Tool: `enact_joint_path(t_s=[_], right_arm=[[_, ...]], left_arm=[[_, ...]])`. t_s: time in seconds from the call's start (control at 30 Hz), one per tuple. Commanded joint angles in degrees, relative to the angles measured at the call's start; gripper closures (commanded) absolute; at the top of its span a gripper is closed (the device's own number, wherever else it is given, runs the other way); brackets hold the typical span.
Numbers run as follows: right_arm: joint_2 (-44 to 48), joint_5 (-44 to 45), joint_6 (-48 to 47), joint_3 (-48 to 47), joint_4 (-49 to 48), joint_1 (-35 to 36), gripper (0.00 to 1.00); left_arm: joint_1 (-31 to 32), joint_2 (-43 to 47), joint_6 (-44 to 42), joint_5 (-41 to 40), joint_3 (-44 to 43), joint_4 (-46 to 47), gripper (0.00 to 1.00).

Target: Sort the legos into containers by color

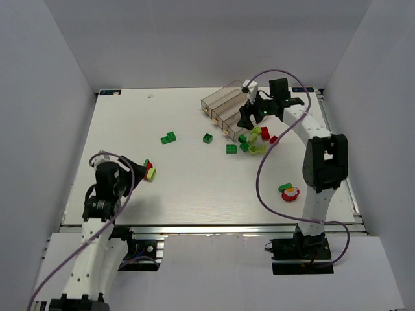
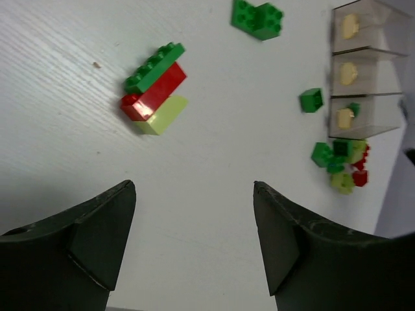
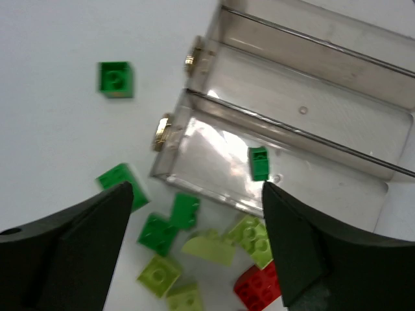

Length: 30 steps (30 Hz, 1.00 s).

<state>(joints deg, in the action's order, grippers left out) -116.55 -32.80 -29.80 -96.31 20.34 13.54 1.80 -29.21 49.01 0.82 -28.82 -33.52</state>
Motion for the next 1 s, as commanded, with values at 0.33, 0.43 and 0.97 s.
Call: enact_joint_path(t_s=[0.33,0.43,0.97], right_arm=[[27.34,-13.52,-7.21,24.15,-4.34,1.31,0.11],[27.52,-13.0,-5.18,24.59,-4.95,1.31,0.11],[26.55,-13.52,-3.51,25.3,-6.36,1.31,0.11]], left_arm=[[-0.13,-39.32,-5.5,-9.26,-24.6,-11.39,0.02],[0.3,-46.17,-9.45,-7.68,-30.23,-12.36,0.02],[14.54,-63.68,-28.53,-15.39,-38.42,-17.54,0.02]])
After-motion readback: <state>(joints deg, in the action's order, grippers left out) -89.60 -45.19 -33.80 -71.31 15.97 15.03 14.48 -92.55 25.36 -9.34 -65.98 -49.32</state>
